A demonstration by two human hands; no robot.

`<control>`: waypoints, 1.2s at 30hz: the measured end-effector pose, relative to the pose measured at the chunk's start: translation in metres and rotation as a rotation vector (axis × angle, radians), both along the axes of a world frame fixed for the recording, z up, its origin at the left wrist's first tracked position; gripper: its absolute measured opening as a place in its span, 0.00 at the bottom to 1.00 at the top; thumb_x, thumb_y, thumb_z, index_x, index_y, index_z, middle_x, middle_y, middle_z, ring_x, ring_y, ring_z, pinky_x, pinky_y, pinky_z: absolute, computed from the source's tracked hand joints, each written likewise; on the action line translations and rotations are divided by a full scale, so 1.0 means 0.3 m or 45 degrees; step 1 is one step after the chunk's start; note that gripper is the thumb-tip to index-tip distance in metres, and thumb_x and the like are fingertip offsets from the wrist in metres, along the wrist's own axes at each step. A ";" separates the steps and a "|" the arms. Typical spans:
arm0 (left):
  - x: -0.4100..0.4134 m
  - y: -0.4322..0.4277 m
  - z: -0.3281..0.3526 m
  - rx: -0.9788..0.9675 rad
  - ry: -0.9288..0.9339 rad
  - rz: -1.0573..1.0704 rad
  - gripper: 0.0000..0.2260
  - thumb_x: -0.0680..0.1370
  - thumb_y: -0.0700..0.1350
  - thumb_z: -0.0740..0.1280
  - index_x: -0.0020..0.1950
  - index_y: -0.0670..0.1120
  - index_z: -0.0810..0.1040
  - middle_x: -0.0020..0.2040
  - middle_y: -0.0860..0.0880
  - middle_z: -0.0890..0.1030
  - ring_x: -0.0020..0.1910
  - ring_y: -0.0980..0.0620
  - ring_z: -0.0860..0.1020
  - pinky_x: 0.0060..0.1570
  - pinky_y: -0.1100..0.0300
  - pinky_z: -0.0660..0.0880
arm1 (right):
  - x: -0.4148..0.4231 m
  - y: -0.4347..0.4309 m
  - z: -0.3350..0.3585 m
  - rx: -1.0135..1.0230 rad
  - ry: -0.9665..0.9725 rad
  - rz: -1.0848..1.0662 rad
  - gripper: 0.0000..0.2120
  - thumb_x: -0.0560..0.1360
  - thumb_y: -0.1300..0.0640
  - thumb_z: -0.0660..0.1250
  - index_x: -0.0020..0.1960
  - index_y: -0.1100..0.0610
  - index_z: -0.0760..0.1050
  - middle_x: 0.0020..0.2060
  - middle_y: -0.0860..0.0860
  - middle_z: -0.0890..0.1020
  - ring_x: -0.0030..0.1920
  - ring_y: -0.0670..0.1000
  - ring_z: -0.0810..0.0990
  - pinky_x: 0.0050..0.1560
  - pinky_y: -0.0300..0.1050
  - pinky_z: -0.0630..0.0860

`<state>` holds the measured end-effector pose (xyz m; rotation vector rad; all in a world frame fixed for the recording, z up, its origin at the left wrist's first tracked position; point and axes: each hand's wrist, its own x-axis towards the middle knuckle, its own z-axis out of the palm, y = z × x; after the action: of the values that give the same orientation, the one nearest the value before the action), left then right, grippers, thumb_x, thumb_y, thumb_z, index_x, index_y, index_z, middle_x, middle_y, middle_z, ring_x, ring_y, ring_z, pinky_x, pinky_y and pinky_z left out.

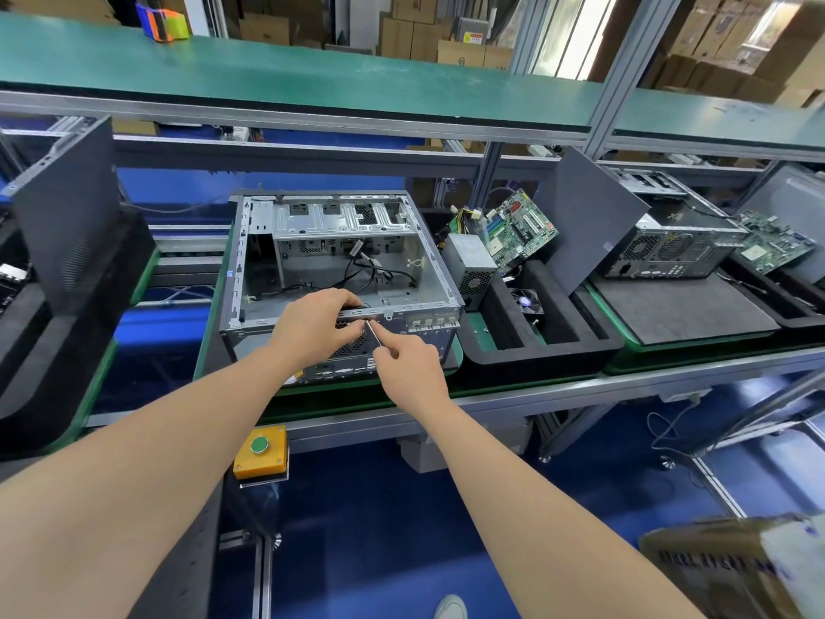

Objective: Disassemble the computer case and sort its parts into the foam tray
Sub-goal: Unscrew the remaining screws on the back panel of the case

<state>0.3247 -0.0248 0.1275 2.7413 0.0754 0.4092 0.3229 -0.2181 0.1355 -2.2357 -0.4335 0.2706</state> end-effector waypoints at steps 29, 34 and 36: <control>0.011 -0.005 -0.032 0.066 -0.064 0.078 0.16 0.78 0.58 0.67 0.65 0.57 0.76 0.57 0.57 0.84 0.57 0.50 0.81 0.43 0.55 0.70 | -0.043 0.056 0.018 0.133 0.407 -0.167 0.09 0.83 0.57 0.56 0.48 0.60 0.72 0.36 0.56 0.74 0.25 0.54 0.70 0.26 0.43 0.66; 0.010 0.003 -0.040 0.069 -0.074 0.054 0.15 0.78 0.59 0.65 0.64 0.58 0.76 0.55 0.59 0.84 0.53 0.52 0.82 0.39 0.57 0.67 | -0.110 0.125 -0.048 -0.385 -0.278 -0.315 0.09 0.86 0.51 0.57 0.50 0.53 0.71 0.39 0.53 0.79 0.39 0.60 0.78 0.39 0.51 0.68; 0.008 0.006 -0.038 0.080 -0.076 0.039 0.15 0.78 0.58 0.64 0.64 0.58 0.76 0.56 0.59 0.84 0.53 0.52 0.82 0.39 0.57 0.67 | -0.098 0.114 -0.051 -0.323 -0.256 -0.372 0.13 0.84 0.49 0.58 0.43 0.52 0.71 0.35 0.48 0.77 0.35 0.57 0.75 0.37 0.49 0.67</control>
<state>0.3271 -0.0229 0.1160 2.7900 0.0909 0.5101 0.2935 -0.1839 0.1202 -2.5500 -0.1784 -0.0581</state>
